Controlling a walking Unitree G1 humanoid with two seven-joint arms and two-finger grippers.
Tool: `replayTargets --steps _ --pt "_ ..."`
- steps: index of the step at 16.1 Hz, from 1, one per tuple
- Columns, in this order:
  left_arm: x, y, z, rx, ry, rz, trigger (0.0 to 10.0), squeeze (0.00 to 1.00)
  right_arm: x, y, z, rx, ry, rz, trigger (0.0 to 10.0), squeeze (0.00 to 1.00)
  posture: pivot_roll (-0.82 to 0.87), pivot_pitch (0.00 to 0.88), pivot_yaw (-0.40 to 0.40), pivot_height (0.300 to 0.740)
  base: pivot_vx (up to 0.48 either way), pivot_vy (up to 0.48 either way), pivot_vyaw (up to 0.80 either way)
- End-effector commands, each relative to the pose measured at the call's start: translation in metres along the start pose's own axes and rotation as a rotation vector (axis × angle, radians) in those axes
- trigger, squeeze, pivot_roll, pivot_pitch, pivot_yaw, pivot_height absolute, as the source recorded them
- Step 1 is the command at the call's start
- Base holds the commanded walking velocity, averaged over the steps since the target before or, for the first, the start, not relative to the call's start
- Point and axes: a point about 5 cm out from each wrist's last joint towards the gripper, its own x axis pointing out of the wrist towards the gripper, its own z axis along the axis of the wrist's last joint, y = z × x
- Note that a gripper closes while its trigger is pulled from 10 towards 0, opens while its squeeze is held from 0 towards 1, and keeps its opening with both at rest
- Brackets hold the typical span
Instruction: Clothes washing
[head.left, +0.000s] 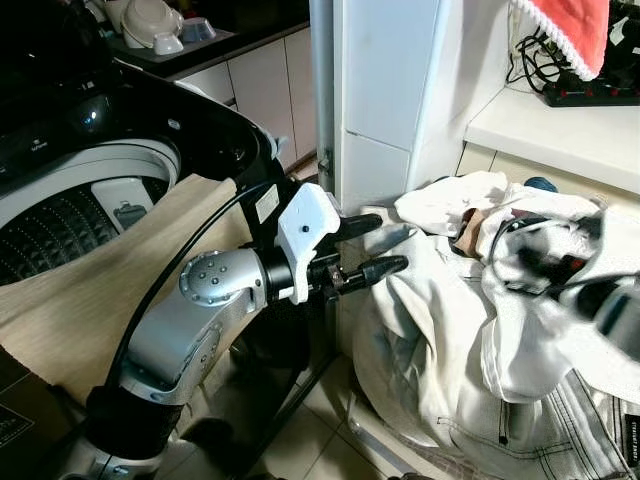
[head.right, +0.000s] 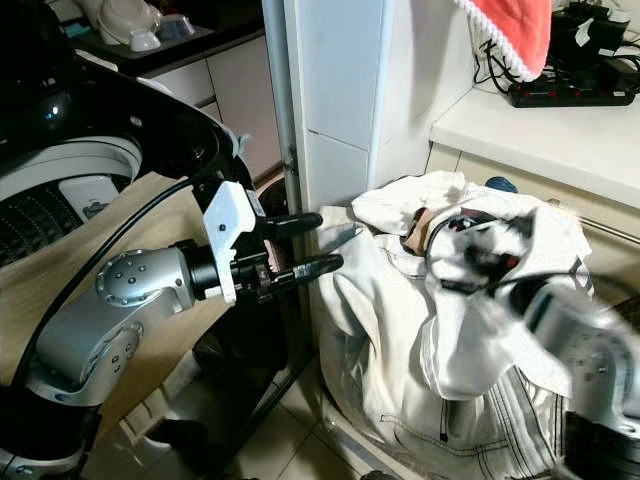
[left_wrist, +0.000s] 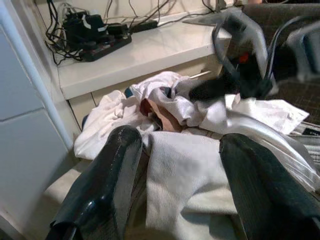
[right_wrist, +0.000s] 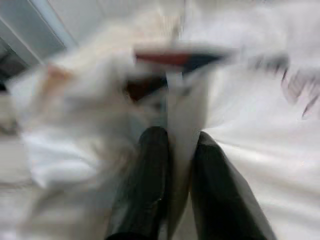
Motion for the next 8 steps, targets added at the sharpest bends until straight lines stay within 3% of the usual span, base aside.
replayTargets --steps 1,5,7,8 --pt "-0.003 0.007 0.005 -0.002 -0.021 0.03 10.0 0.0 -0.011 0.004 0.027 -0.036 -0.088 0.04 0.0 0.0 -0.2 0.0 0.071 0.74 0.0 0.0 0.0" --pt "0.002 0.02 0.018 0.056 -0.09 0.133 10.0 0.0 -0.042 0.028 0.098 -0.029 -0.367 0.271 0.0 0.0 -0.2 0.0 0.072 0.74 0.0 0.0 0.0" --pt "0.007 0.03 0.036 0.065 -0.176 0.194 10.0 0.0 -0.054 0.044 0.123 0.005 -0.472 0.394 0.0 0.0 -0.2 0.0 0.067 0.74 0.0 0.0 0.0" --pt "0.011 0.038 0.052 0.065 -0.251 0.25 10.0 0.0 -0.063 0.06 0.142 0.059 -0.559 0.508 0.0 0.0 -0.21 0.0 0.065 0.74 0.0 0.0 0.0"
